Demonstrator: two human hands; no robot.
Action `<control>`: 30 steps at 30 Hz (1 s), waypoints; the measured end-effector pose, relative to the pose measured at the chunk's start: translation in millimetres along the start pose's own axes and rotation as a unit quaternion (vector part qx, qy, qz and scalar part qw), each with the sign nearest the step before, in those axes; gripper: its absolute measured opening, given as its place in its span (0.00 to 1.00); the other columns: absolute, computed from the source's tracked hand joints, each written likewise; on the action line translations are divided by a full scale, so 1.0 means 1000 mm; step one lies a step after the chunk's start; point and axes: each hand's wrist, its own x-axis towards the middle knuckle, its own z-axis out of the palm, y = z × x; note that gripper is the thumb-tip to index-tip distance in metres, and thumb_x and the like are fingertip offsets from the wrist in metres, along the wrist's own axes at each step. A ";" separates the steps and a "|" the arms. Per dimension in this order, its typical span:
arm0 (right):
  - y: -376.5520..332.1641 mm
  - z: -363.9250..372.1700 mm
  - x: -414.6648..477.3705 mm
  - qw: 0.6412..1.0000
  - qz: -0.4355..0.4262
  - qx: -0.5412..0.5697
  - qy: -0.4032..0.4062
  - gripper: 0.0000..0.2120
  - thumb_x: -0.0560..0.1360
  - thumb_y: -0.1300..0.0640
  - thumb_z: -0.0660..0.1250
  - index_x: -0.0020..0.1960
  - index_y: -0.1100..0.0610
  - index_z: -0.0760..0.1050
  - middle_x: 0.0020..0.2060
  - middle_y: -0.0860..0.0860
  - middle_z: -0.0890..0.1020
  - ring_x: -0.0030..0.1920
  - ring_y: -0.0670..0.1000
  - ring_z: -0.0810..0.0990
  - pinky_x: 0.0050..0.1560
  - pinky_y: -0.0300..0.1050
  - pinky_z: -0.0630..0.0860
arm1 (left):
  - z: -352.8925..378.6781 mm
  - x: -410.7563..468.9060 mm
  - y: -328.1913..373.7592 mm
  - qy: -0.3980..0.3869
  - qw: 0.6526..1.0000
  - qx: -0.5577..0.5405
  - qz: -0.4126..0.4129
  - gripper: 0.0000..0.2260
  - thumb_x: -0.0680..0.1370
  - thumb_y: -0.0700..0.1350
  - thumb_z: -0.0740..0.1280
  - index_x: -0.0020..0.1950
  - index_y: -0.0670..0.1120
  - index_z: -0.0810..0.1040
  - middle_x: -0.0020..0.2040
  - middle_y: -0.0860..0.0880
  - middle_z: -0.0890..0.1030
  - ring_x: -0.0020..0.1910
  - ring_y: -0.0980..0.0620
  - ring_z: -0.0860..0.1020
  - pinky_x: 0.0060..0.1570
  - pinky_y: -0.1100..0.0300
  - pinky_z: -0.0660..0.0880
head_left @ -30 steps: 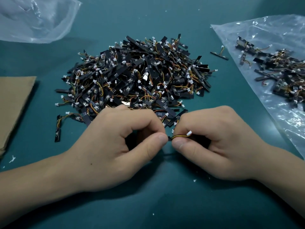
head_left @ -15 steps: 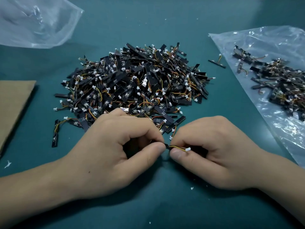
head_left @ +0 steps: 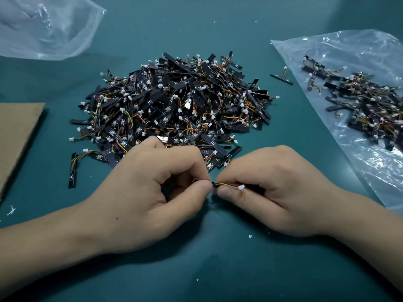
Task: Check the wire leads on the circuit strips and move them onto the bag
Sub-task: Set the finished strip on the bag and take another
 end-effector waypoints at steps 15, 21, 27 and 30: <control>0.002 -0.003 -0.001 0.999 0.008 0.030 -0.011 0.08 0.82 0.53 0.66 0.50 0.52 0.83 0.38 0.42 0.79 0.40 0.41 0.74 0.39 0.44 0.74 | 0.000 0.002 0.000 -0.010 1.000 0.000 -0.006 0.06 0.72 0.46 0.70 0.41 0.45 0.83 0.36 0.50 0.81 0.36 0.47 0.78 0.40 0.64 0.67; 0.003 -0.003 -0.001 1.000 0.007 0.020 -0.019 0.07 0.81 0.57 0.68 0.53 0.55 0.85 0.39 0.42 0.78 0.40 0.39 0.72 0.41 0.39 0.70 | 0.004 0.002 -0.008 -0.024 1.000 -0.004 -0.015 0.07 0.73 0.49 0.70 0.43 0.47 0.84 0.39 0.53 0.82 0.39 0.50 0.79 0.42 0.65 0.68; 0.000 -0.003 0.001 1.000 0.014 0.007 -0.016 0.08 0.82 0.52 0.65 0.50 0.52 0.83 0.39 0.37 0.70 0.39 0.37 0.67 0.40 0.41 0.70 | 0.006 0.002 -0.007 -0.019 0.999 0.010 -0.026 0.08 0.74 0.49 0.69 0.45 0.46 0.85 0.40 0.53 0.82 0.41 0.50 0.79 0.44 0.64 0.67; 0.000 -0.002 0.000 1.000 0.006 0.008 -0.021 0.06 0.82 0.54 0.67 0.50 0.53 0.83 0.39 0.39 0.73 0.39 0.41 0.71 0.41 0.39 0.69 | 0.000 0.008 0.004 -0.016 1.000 0.018 -0.006 0.09 0.77 0.52 0.65 0.43 0.50 0.83 0.40 0.55 0.80 0.43 0.56 0.77 0.44 0.63 0.66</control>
